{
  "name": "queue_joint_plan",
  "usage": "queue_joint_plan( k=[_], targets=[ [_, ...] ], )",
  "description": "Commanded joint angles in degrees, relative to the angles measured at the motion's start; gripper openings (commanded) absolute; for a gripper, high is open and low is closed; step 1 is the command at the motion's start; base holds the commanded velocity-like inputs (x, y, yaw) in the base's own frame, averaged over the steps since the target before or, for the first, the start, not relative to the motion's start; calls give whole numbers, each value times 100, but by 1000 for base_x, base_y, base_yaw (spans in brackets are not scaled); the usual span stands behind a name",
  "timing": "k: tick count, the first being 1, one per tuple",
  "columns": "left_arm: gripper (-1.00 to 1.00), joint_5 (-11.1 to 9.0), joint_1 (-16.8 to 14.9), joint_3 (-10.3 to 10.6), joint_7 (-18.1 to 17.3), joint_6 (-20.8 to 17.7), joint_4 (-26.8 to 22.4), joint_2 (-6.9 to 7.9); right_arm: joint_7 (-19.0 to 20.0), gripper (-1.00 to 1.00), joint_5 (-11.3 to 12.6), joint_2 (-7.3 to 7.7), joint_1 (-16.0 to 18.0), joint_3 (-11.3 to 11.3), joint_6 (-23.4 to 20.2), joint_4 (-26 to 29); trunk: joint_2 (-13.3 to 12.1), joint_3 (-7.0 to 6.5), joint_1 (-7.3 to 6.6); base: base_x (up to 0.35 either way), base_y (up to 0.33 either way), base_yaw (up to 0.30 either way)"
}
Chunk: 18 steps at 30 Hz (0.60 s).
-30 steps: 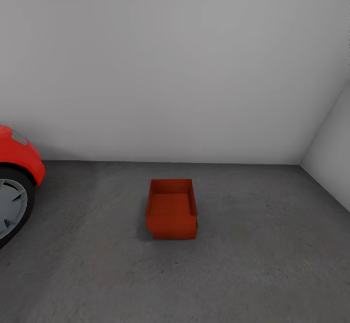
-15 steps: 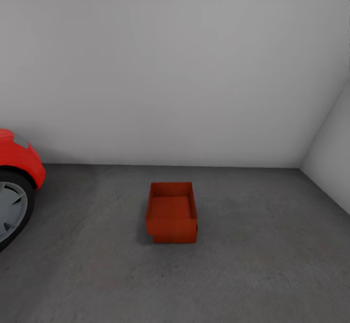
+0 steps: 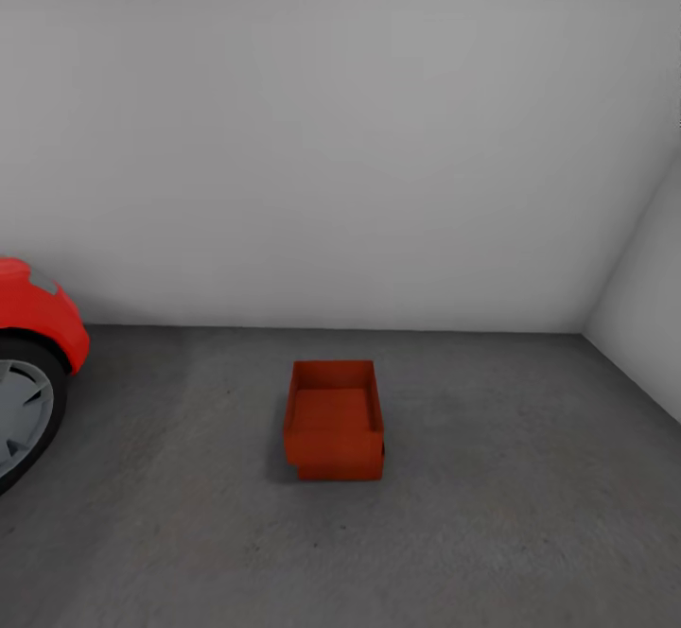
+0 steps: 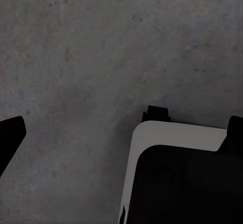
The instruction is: Move the two storage containers from the living room to the garage. In the garage, place one container on the floor and stack the other container on top of it (either order is fine).
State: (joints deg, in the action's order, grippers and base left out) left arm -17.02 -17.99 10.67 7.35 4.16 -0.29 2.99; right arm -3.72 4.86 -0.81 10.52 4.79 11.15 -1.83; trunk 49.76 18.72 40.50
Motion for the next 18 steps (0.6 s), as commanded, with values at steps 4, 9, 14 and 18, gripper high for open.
queue_joint_plan(
  k=[4,9,14,18],
  targets=[
    [100,-49,-3,49,12,15,2,-1,-29,100,50,-6,3,49,38,-19,5,-30,1,0,0,0],
    [100,-50,-3,49,12,15,2,0,-32,100,50,-7,3,49,30,-19,5,-76,1,0,0,0],
    [100,-50,-3,49,12,15,2,-1,-32,100,51,1,7,49,30,-19,5,-122,1,0,0,0],
    [100,-49,-3,49,12,15,2,0,-32,100,51,2,5,49,29,-19,5,-159,1,0,0,0]
  ],
)
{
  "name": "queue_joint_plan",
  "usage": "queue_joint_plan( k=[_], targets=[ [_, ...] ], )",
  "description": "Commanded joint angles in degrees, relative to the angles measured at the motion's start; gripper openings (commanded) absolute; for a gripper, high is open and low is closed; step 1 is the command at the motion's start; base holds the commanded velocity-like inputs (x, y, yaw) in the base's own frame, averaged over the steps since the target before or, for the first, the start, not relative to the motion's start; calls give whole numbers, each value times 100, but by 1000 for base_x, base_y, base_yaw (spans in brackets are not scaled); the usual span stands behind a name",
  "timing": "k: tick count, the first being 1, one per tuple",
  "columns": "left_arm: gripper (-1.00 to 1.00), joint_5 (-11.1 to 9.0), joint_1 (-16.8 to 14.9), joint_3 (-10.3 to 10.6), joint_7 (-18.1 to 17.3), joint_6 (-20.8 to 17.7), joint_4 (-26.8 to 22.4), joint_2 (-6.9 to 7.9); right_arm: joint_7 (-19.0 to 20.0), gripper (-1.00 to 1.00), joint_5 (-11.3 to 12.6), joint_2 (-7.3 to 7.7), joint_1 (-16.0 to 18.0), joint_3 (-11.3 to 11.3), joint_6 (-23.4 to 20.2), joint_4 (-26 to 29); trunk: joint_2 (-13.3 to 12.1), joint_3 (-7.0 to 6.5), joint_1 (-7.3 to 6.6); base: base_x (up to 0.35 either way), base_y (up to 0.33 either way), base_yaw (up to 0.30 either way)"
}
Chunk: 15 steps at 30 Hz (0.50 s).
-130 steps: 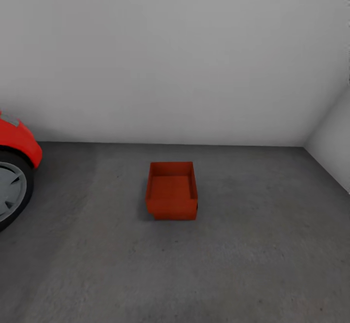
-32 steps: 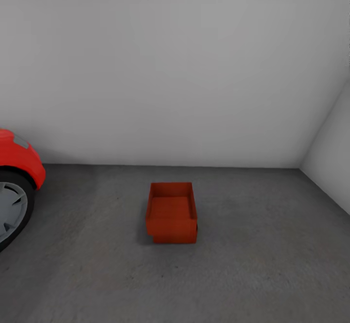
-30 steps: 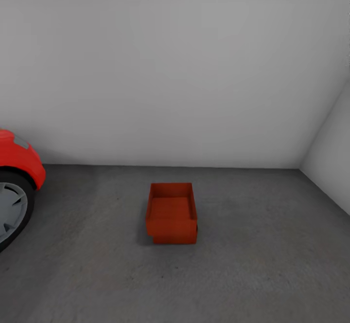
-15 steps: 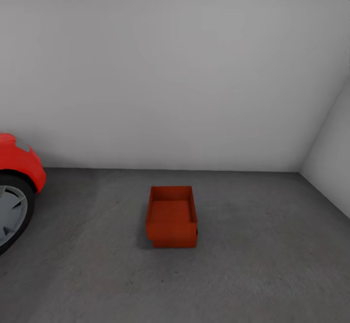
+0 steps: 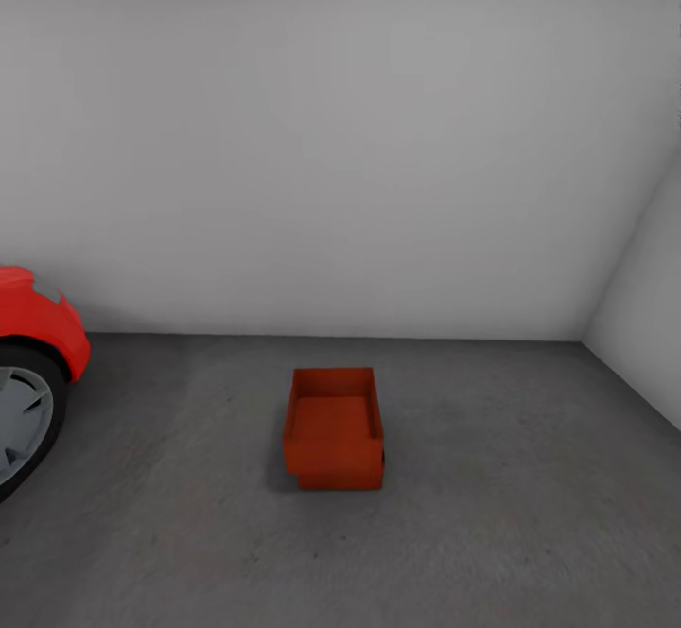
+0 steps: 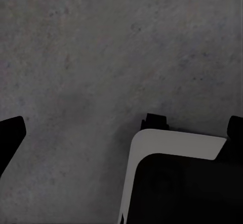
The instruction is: Move the two storage containers from the living room to the garage. In the garage, place one container on the floor and stack the other container on top of it (either order is fine).
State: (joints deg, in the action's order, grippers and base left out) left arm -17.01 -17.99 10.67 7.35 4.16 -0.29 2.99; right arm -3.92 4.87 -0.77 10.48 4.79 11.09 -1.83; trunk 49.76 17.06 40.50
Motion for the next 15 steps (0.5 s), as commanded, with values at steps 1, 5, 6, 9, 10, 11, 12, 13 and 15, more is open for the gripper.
queue_joint_plan(
  k=[1,5,6,9,10,11,12,13,15],
  targets=[
    [100,-49,-3,49,12,15,2,0,-11,100,50,-3,7,49,35,-19,5,-3,1,0,0,0],
    [100,-50,-3,49,12,15,2,0,-5,100,55,1,9,49,34,-19,5,-39,1,0,0,0],
    [100,-49,-3,49,12,15,2,0,2,100,61,3,8,49,34,-18,5,-48,1,0,0,0],
    [100,-49,-3,49,12,15,2,0,30,100,84,11,7,49,29,-19,5,-76,1,0,0,0],
    [100,-49,-3,49,12,15,2,0,36,100,87,12,7,49,28,-19,5,-85,1,0,0,0],
    [100,-49,-3,49,12,15,2,0,41,100,90,13,8,46,20,-19,5,-94,1,0,0,0],
    [100,-50,-3,49,12,15,2,0,43,100,90,14,8,46,18,-19,5,-103,1,0,0,0],
    [100,-50,-3,49,12,15,2,0,45,100,91,14,10,46,14,-19,5,-113,1,0,0,0],
    [100,-50,-3,49,12,15,2,0,47,100,92,15,11,46,14,-18,5,-131,1,0,0,0]
  ],
)
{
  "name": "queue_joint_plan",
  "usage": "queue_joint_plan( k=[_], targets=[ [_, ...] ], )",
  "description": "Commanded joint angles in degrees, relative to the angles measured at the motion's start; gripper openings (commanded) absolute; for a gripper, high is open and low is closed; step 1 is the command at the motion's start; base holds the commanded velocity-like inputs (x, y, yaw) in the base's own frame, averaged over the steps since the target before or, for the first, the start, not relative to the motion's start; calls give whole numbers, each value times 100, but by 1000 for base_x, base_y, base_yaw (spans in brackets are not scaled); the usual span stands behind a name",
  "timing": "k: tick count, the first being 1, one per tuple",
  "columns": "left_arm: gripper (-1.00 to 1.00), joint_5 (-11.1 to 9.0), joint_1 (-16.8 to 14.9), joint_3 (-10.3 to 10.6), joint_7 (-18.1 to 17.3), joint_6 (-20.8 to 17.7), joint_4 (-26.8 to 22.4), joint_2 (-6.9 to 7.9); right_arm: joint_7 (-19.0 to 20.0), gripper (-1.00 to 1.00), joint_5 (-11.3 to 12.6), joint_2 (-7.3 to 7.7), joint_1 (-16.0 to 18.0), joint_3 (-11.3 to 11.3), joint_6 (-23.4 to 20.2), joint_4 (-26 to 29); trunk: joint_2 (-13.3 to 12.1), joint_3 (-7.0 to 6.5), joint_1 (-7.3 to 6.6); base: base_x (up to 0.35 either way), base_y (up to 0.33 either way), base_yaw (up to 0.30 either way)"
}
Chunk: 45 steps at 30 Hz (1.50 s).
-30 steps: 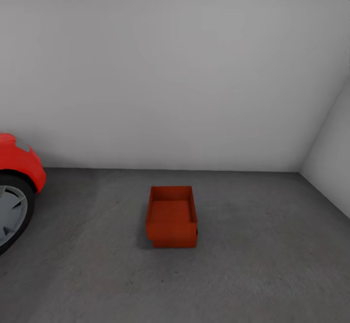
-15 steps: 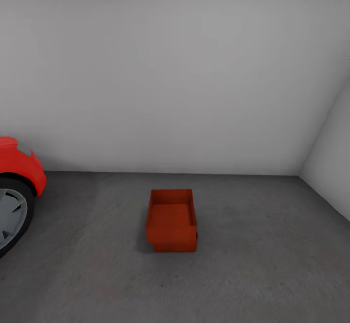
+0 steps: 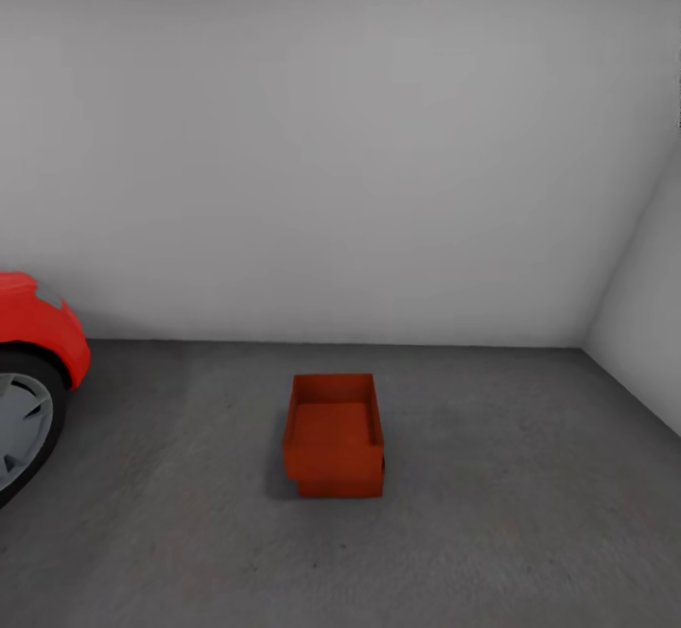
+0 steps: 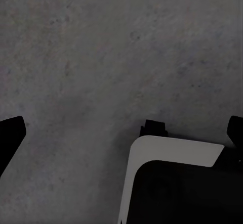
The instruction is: Move the two storage containers from the living room to the garage. In the garage, place one container on the floor and stack the other container on top of it (either order is fine).
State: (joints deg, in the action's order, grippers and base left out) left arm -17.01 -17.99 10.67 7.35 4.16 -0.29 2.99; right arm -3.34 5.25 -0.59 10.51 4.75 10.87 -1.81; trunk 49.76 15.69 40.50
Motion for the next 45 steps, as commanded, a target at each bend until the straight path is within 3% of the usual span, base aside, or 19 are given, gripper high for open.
queue_joint_plan(
  k=[1,14,20,30,45],
  targets=[
    [100,-51,-3,49,12,14,2,0,-12,100,55,-3,7,48,40,-20,5,-2,1,0,0,0],
    [100,-101,14,49,12,-21,25,-3,-15,100,55,-8,6,52,46,-19,5,-122,1,0,0,0],
    [100,-69,406,47,6,8,18,-65,-39,100,54,-6,7,40,26,-13,5,-177,1,0,0,0],
    [100,-33,427,62,12,23,-58,-53,-2,100,182,1,7,51,41,-12,5,-268,1,0,0,0],
    [100,-31,427,53,12,23,-59,-55,-23,100,135,-19,10,52,46,-12,5,-406,1,0,0,0]
  ],
)
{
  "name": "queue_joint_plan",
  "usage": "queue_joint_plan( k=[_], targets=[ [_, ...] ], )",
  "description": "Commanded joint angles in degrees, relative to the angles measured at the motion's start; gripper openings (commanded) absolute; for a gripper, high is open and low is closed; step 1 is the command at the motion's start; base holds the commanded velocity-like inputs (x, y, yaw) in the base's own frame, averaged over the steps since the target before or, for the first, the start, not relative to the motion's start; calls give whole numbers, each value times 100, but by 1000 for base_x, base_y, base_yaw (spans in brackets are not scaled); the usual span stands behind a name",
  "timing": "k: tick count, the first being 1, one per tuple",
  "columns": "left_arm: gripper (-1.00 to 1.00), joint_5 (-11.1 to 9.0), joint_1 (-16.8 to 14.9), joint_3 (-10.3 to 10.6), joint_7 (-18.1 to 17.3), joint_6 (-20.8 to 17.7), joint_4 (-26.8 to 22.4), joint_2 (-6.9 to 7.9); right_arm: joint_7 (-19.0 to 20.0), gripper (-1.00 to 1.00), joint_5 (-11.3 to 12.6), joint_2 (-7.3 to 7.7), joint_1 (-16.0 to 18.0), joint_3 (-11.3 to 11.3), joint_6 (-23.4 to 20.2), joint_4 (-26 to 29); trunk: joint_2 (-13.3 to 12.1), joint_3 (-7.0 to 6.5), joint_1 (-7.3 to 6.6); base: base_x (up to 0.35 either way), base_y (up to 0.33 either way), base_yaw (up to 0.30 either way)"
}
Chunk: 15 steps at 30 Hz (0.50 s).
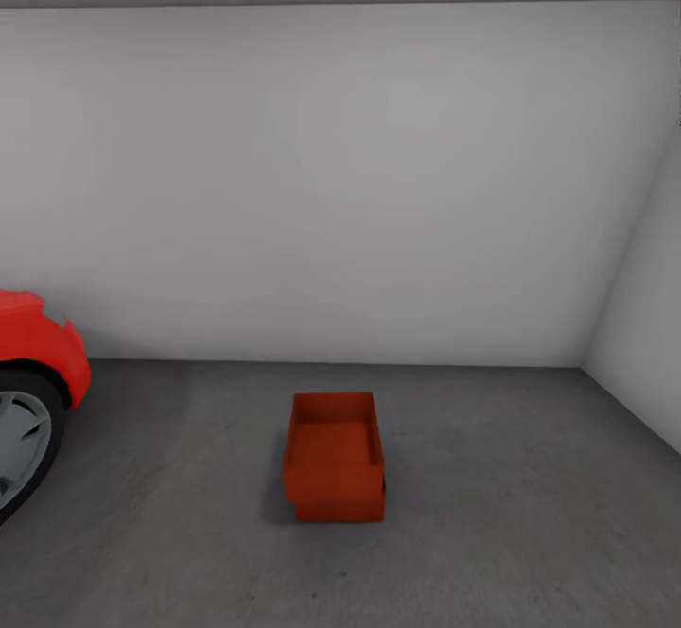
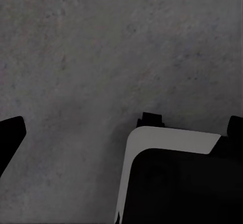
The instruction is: Move the two storage containers from the living room to the garage. In the garage, place one container on the floor and stack the other container on top of it (either order is fine).
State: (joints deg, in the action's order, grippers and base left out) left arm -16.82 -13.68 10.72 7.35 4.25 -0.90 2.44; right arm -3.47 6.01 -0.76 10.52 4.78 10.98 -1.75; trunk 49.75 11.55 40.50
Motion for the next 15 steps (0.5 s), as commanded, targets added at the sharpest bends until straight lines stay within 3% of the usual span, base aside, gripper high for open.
queue_joint_plan(
  k=[1,15],
  targets=[
    [100,-50,-3,48,13,15,2,0,-13,100,59,-3,7,49,36,-19,6,-2,1,0,0,0],
    [100,-49,-3,46,13,15,2,2,12,100,41,-3,6,64,24,-19,6,-130,1,0,0,0]
  ],
)
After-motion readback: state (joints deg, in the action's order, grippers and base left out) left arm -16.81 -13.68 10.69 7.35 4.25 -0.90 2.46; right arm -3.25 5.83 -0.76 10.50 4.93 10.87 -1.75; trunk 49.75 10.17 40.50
